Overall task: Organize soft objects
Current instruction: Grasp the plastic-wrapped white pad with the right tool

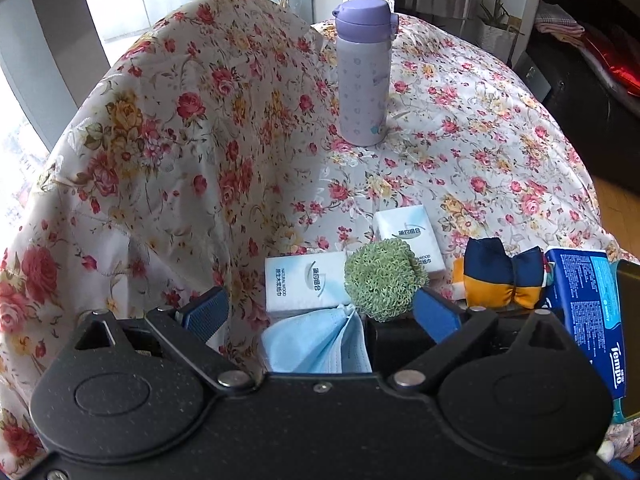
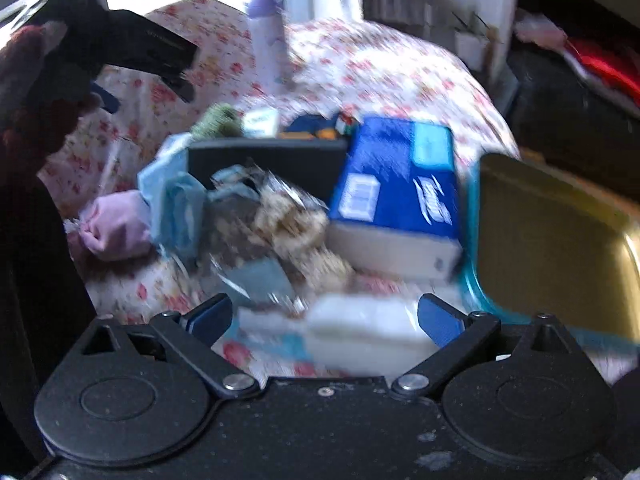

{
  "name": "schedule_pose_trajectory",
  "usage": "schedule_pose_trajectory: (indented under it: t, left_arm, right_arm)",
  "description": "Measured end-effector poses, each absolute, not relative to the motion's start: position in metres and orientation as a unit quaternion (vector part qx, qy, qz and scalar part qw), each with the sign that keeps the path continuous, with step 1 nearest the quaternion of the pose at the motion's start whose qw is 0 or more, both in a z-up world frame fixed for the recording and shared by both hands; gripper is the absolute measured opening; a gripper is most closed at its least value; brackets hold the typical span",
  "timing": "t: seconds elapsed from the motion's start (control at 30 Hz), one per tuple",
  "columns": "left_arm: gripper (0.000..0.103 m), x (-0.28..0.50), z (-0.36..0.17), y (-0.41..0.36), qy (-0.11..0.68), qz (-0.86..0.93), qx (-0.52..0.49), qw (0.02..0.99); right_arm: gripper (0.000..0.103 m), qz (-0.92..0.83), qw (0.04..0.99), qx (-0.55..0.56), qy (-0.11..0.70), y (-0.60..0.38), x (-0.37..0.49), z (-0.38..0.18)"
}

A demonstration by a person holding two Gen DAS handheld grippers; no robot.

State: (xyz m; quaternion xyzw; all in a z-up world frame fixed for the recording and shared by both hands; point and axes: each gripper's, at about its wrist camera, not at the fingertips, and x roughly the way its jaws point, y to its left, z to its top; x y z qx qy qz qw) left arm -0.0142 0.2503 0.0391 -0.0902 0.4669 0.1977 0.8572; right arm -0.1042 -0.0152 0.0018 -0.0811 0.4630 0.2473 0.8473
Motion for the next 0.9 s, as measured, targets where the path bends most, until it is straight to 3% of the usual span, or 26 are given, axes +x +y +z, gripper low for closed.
schedule_pose_trajectory:
  t: [0.33,0.9]
  left_arm:
    - [0.096,-0.012,0.037,0.247,0.476,0.197,-0.081,0.853]
    - [0.096,-0.013,0.036,0.24,0.477,0.191,-0.058,0.856]
  right_arm:
    - [0.102,0.234,0.799,0.03,0.553,-0.035,-0.083,-0.021]
    - [0.103,0.154,0.765,0.193,0.594,-0.047,-0.06,-0.048]
